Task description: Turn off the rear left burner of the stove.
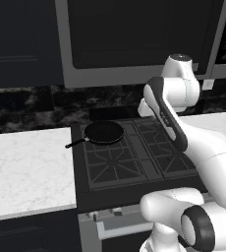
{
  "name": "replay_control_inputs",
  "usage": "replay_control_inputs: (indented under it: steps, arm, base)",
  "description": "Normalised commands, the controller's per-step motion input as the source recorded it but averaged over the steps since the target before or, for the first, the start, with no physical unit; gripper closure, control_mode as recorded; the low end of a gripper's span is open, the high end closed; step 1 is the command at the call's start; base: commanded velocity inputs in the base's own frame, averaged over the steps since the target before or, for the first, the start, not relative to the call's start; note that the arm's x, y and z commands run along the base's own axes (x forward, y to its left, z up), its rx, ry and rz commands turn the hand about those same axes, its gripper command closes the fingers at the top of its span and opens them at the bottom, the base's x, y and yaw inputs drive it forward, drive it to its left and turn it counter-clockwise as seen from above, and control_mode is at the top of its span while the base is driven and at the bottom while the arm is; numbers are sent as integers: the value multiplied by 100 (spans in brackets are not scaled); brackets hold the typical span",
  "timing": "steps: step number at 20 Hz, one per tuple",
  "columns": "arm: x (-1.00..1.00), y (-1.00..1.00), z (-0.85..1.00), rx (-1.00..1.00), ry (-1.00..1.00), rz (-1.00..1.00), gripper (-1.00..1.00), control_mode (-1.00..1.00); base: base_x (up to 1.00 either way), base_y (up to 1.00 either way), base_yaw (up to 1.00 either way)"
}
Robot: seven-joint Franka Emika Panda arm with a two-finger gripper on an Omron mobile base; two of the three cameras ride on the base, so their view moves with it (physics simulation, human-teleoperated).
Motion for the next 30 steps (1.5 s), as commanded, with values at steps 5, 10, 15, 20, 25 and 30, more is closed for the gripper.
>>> replay_control_inputs:
  steps: [5, 10, 15, 20, 25, 30]
  arm:
    - [-14, 1, -1, 0, 0, 0, -100, -100]
    - [-24, 1, -2, 0, 0, 0, -100, -100]
    - [-26, 0, 0, 0, -5, 0, -100, -100]
    - [-10, 0, 0, 0, -4, 0, -100, -100]
    - [0, 0, 0, 0, 0, 0, -100, -100]
    - [-2, 0, -1, 0, 0, 0, -100, -100]
  base:
    - [0, 0, 0]
    - [0, 0, 0]
    - [0, 0, 0]
    - [0, 0, 0]
    - [0, 0, 0]
    - [0, 0, 0]
